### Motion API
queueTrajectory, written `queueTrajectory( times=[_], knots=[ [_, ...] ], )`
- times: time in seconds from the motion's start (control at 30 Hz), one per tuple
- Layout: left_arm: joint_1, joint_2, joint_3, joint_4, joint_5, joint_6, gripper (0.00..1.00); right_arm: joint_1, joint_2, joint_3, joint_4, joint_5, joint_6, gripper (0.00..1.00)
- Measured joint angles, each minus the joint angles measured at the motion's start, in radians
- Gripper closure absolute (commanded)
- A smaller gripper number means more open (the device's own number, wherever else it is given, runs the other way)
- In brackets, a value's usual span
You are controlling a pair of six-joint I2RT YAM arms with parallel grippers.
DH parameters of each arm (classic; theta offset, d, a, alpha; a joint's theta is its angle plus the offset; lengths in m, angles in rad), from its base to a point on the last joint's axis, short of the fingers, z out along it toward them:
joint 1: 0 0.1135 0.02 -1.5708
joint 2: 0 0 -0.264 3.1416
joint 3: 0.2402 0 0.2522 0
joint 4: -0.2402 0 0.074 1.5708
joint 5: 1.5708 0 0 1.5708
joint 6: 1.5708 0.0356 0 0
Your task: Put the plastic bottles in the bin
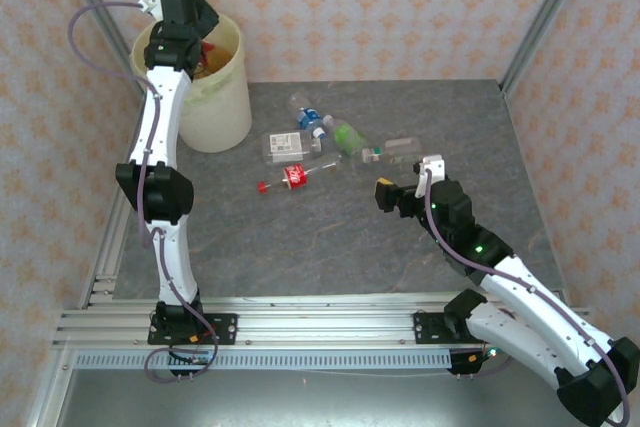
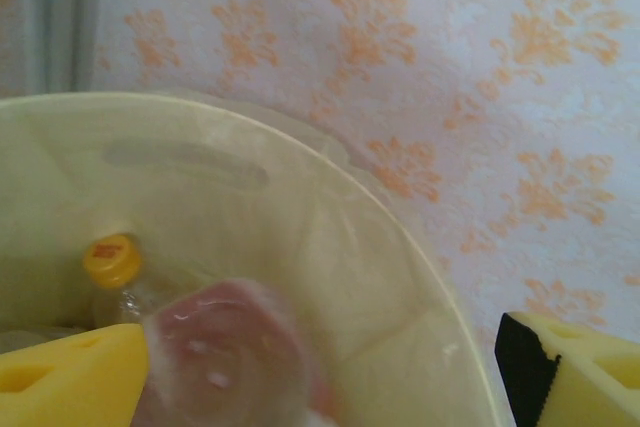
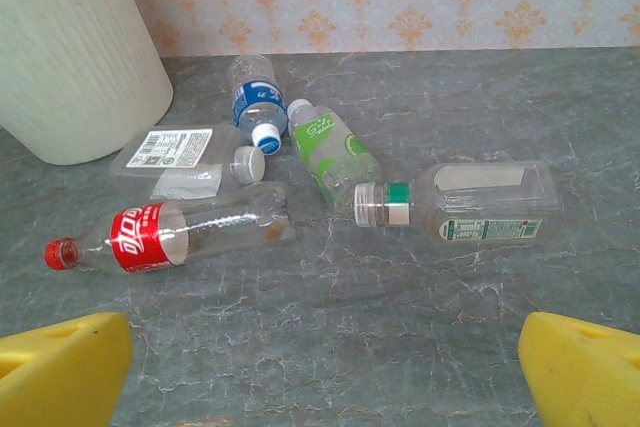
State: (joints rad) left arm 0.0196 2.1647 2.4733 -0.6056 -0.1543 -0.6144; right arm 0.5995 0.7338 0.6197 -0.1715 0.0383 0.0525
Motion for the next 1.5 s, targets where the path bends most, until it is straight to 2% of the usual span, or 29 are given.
queueTrajectory(
  times=[0.3, 0.53, 0.7, 0.73, 0.87, 1.03, 1.13, 1.33, 1.5],
  knots=[
    [0.000, -0.004, 0.000, 0.015, 0.124, 0.016, 0.00, 0.000, 0.000, -0.003, -0.001, 0.029, 0.019, 0.01],
    [-0.039, -0.065, -0.034, 0.021, 0.147, 0.005, 0.00, 0.000, 0.000, -0.013, 0.000, 0.089, 0.058, 0.01],
    [-0.127, -0.222, -0.203, 0.070, 0.146, -0.007, 0.00, 0.000, 0.000, -0.028, 0.007, 0.134, 0.093, 0.01],
    [-0.158, -0.288, -0.304, 0.131, 0.137, -0.019, 0.00, 0.000, 0.000, -0.034, 0.014, 0.146, 0.106, 0.01],
    [-0.281, -0.500, -0.586, 0.162, 0.101, -0.096, 0.00, 0.000, 0.013, -0.045, 0.024, 0.190, 0.161, 0.01],
    [-0.401, -0.640, -0.837, 0.203, 0.087, -0.144, 0.00, -0.001, 0.050, -0.046, 0.049, 0.241, 0.238, 0.01],
    [-0.445, -0.618, -0.868, 0.189, 0.090, -0.071, 0.00, -0.008, 0.064, -0.046, 0.059, 0.261, 0.279, 0.01],
    [-0.554, -0.458, -0.755, 0.053, 0.095, 0.232, 0.00, -0.014, 0.067, -0.046, 0.058, 0.288, 0.326, 0.01],
    [-0.608, -0.356, -0.744, -0.030, 0.123, 0.463, 0.00, -0.018, 0.051, -0.045, 0.009, 0.316, 0.374, 0.01]
  ],
)
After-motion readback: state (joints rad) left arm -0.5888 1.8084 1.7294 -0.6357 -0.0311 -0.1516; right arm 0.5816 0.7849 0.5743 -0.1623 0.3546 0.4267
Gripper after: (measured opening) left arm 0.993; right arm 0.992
